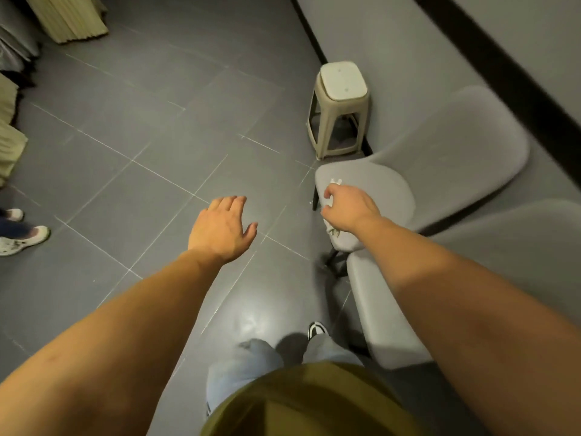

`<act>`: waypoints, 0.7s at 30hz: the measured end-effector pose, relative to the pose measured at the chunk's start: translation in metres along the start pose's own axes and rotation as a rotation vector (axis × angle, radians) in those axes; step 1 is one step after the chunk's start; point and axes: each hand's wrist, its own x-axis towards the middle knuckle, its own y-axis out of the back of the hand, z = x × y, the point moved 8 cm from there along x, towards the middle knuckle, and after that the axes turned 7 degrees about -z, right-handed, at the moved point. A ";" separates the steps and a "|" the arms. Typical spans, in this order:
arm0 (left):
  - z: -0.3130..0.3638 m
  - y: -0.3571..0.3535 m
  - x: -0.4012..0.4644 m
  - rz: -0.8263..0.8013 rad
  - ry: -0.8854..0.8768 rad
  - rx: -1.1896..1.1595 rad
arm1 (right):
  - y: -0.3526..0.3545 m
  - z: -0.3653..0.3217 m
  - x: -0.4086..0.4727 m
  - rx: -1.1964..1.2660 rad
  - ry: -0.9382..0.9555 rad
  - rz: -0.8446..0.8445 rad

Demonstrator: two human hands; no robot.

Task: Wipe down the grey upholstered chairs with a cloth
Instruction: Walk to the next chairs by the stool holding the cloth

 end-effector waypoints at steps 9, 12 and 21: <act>-0.092 0.037 0.170 -0.007 -0.020 0.006 | 0.046 -0.081 0.178 -0.031 0.062 0.066; -0.117 0.048 0.231 -0.035 -0.088 0.029 | 0.065 -0.091 0.219 0.025 0.024 0.130; -0.129 0.100 0.409 -0.066 -0.284 0.080 | 0.123 -0.078 0.311 0.119 -0.145 0.199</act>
